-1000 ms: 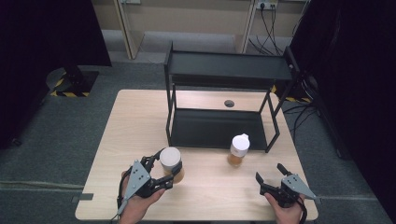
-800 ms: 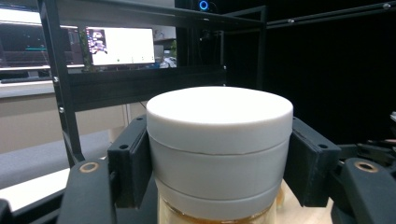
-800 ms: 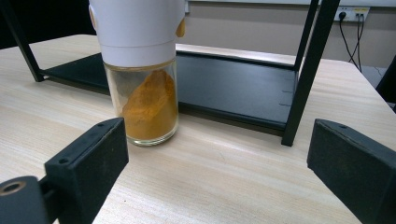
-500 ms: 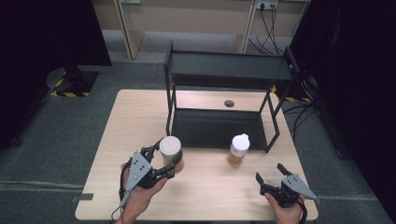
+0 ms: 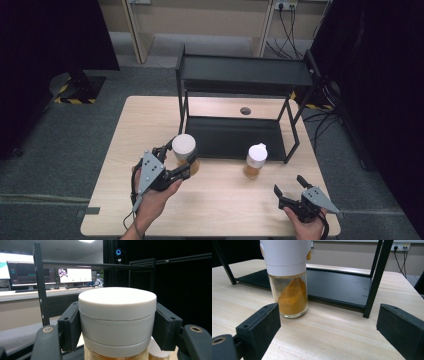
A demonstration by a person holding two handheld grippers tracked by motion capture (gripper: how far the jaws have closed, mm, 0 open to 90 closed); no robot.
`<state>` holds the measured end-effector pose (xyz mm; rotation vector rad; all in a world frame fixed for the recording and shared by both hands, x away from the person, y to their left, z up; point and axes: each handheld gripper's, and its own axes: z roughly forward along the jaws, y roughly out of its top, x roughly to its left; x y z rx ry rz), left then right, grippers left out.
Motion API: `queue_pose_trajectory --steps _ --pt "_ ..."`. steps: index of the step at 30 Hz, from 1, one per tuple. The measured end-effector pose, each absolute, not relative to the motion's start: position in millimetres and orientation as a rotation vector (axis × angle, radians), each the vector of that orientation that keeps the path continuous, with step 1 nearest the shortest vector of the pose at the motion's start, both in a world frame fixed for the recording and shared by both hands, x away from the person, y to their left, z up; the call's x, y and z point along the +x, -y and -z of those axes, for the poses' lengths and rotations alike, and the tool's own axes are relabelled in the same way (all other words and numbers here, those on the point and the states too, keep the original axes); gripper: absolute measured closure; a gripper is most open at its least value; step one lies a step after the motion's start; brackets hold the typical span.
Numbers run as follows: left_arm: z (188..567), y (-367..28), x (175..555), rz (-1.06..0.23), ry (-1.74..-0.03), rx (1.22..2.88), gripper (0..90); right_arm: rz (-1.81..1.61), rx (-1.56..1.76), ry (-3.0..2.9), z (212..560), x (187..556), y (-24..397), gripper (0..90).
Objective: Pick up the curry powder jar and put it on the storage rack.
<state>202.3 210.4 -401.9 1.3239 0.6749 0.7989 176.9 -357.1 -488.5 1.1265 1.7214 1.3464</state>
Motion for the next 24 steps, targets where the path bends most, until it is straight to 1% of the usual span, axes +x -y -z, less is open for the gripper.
queue_pose_trajectory --steps 12,24 --pt "386 -202 214 -0.847 -0.668 1.293 33.5 -1.345 1.124 -1.729 488 178 357 5.7" --pt "367 -197 230 -0.867 -0.673 1.273 33.6 -1.351 1.123 -1.727 488 177 358 5.7"
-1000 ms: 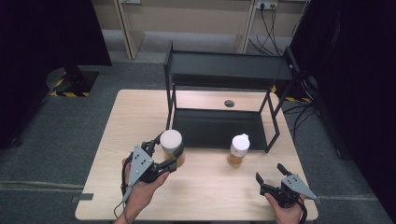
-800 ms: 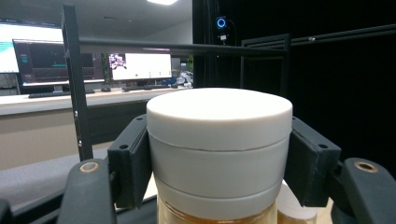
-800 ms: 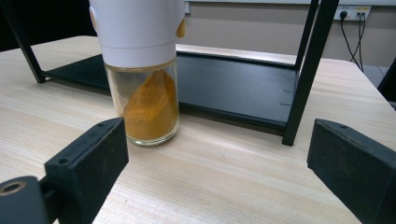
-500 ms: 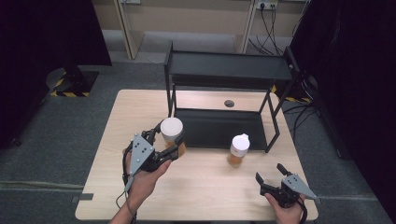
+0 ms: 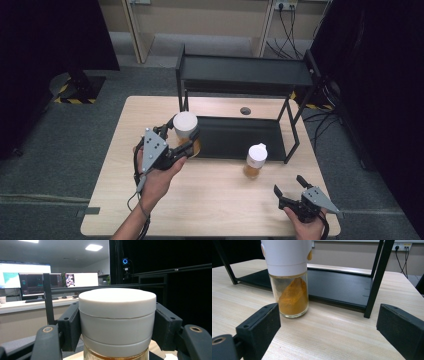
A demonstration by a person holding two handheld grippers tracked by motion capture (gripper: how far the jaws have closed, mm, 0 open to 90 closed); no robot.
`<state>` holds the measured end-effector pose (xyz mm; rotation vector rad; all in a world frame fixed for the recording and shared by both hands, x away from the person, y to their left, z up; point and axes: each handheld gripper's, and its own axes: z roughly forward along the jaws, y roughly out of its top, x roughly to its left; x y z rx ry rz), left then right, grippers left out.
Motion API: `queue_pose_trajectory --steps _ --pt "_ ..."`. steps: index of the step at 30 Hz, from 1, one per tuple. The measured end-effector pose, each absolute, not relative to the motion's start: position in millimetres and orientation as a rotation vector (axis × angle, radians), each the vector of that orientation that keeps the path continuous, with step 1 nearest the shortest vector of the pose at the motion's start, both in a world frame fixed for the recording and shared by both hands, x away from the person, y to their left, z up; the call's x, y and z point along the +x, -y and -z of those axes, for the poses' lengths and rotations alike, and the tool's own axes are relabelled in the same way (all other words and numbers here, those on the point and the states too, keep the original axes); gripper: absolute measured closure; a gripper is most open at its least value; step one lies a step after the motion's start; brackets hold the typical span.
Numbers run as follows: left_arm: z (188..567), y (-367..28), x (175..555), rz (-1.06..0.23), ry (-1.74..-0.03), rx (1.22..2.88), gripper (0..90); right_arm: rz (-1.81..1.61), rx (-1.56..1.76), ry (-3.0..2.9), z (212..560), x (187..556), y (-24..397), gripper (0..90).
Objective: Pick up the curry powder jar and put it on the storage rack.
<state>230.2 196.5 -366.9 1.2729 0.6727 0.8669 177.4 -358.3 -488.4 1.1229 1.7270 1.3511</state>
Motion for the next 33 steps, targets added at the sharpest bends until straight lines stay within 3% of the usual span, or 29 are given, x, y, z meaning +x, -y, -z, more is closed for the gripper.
queue_pose_trajectory --steps 33 --pt "319 -187 257 -0.898 -0.68 1.233 33.6 -1.35 1.124 -1.727 488 177 358 5.7"
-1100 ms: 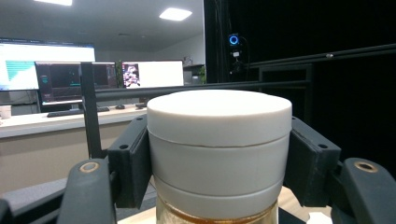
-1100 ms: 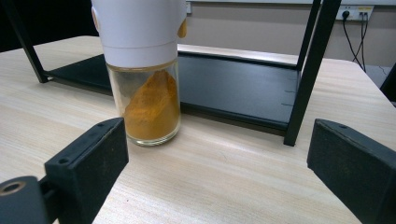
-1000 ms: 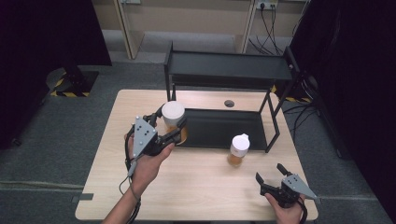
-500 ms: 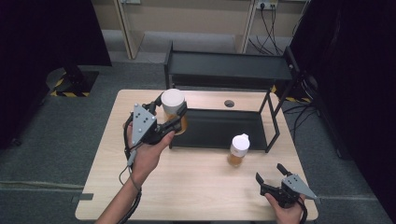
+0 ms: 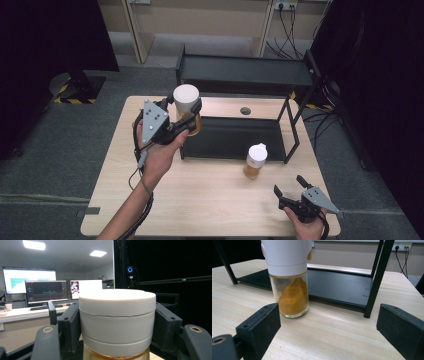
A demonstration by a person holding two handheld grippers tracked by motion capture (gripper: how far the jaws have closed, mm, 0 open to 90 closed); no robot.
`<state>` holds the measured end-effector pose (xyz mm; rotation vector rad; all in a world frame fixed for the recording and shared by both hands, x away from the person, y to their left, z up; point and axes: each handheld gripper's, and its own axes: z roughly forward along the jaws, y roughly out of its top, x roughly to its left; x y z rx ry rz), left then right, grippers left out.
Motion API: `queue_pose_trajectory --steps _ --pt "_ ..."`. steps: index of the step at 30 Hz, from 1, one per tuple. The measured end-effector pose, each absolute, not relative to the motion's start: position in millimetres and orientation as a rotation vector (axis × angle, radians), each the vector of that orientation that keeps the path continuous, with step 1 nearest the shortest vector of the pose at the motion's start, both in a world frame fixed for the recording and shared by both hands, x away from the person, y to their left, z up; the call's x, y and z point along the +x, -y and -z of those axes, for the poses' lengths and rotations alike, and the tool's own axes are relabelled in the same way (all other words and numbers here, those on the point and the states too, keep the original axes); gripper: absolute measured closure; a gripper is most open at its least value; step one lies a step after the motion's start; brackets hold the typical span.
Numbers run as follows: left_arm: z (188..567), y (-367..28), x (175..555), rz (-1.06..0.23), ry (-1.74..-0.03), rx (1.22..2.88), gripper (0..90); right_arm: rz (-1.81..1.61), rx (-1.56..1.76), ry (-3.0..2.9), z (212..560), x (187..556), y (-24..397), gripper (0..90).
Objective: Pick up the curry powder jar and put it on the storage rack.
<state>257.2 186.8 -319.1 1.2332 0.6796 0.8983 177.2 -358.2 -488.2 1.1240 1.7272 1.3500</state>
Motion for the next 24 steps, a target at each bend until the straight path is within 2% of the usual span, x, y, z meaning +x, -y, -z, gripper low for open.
queue_pose_trajectory --steps 24 --pt "289 -169 285 -0.904 -0.704 1.217 33.6 -1.359 1.131 -1.722 489 177 359 5.7"
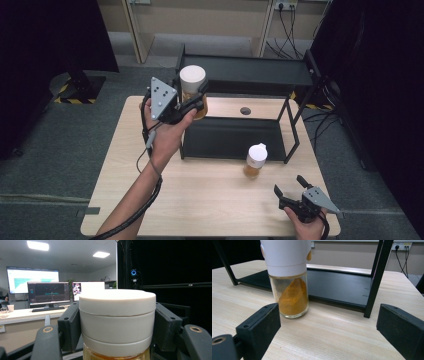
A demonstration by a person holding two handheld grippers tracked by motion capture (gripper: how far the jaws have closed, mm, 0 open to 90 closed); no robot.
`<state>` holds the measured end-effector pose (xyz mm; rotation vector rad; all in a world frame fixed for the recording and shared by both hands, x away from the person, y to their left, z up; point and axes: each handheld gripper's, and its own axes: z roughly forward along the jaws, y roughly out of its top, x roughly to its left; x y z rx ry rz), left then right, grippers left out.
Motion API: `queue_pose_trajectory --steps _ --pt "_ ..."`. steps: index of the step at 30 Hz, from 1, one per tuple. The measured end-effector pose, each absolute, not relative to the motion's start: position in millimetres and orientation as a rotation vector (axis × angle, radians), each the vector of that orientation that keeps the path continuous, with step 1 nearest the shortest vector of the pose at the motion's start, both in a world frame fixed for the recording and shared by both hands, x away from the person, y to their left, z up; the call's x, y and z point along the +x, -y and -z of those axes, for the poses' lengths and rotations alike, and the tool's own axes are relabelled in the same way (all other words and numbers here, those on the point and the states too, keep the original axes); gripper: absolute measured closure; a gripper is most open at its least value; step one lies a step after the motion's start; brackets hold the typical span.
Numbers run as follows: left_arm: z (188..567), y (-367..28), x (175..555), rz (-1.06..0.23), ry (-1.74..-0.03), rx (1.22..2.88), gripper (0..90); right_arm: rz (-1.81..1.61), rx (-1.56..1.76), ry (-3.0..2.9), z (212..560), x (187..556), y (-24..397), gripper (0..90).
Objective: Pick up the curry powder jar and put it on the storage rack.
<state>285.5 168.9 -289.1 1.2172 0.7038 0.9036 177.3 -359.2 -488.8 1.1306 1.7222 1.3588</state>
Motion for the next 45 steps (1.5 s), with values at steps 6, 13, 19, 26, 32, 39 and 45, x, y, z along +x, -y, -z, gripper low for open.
queue_pose_trajectory --steps 6,13,19,26,32,39,45 --pt "284 -168 291 -0.899 -0.713 1.202 33.6 -1.357 1.129 -1.724 489 177 359 5.7" --pt "277 -165 297 -0.907 -0.729 1.202 33.6 -1.358 1.128 -1.724 489 177 359 5.7" --pt "270 -163 303 -0.911 -0.727 1.204 33.6 -1.359 1.131 -1.726 488 178 359 5.7" --pt "262 -160 310 -0.913 -0.738 1.199 33.6 -1.361 1.132 -1.726 488 178 360 5.7" --pt "254 -157 313 -0.916 -0.743 1.198 33.6 -1.361 1.13 -1.727 488 178 360 5.7" --pt "245 -155 316 -0.92 -0.741 1.187 33.6 -1.363 1.13 -1.729 488 178 360 5.7" --pt "237 -152 319 -0.928 -0.745 1.184 33.6 -1.364 1.129 -1.728 488 178 360 5.7"
